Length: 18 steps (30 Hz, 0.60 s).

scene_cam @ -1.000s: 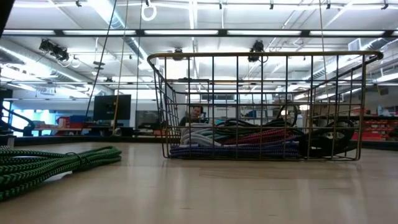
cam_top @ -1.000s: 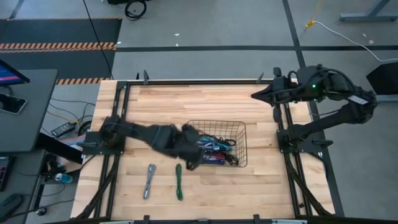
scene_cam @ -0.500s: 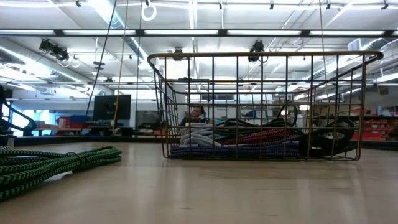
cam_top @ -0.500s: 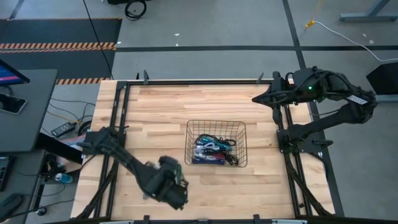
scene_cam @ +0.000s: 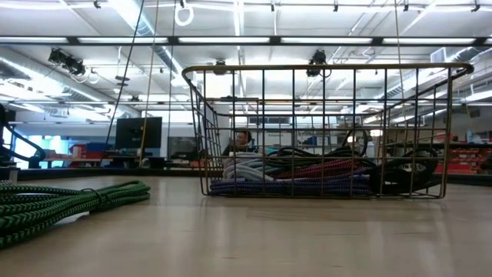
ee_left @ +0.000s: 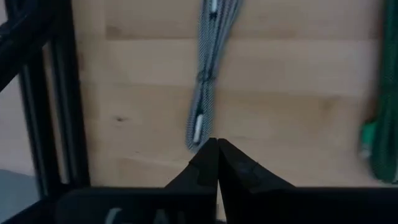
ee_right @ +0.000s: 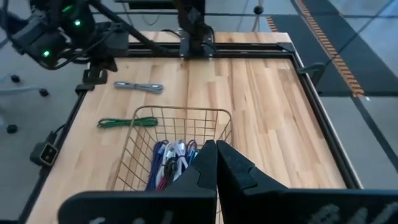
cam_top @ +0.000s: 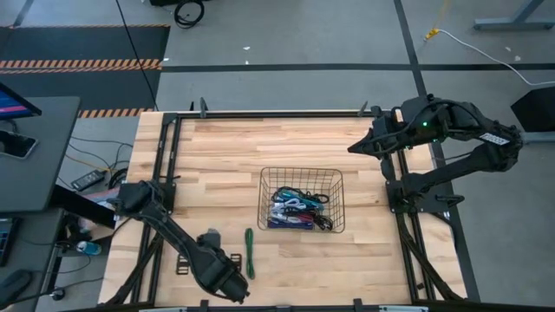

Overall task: Pick and place USB-C Cables
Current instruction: Put the black white charger cable into the wire basket

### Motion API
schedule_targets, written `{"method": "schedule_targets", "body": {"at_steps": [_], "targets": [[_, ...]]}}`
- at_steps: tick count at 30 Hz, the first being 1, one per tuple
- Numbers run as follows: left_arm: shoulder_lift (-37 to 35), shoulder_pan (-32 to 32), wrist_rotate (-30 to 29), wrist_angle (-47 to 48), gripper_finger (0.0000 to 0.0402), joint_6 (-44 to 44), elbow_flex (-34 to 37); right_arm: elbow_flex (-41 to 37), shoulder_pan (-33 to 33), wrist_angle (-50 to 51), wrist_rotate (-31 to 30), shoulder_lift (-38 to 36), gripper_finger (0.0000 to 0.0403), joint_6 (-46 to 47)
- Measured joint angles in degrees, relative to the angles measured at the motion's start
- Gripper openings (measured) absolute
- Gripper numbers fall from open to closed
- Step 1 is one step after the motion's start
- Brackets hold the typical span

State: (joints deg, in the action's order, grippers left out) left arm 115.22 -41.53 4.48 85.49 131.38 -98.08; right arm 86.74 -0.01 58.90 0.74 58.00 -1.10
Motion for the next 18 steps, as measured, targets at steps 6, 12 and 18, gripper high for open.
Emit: {"method": "schedule_targets", "body": {"at_steps": [6,12,18], "targets": [[0.00,2.69,-6.20,2.81,0.0047,-1.95,0.00,0.00,0.00,-0.09,0.38,0.00,0.0001,-3.89],[-0.24,4.26,-7.63,4.59,0.0119,-6.62,3.31,0.00,0.00,-0.12,0.34,0.00,0.0001,-5.10],[-1.84,3.34,-4.28,-8.04,0.0167,-6.94,13.71,0.00,0.00,-0.58,-1.16,0.00,0.0001,-5.12]]}}
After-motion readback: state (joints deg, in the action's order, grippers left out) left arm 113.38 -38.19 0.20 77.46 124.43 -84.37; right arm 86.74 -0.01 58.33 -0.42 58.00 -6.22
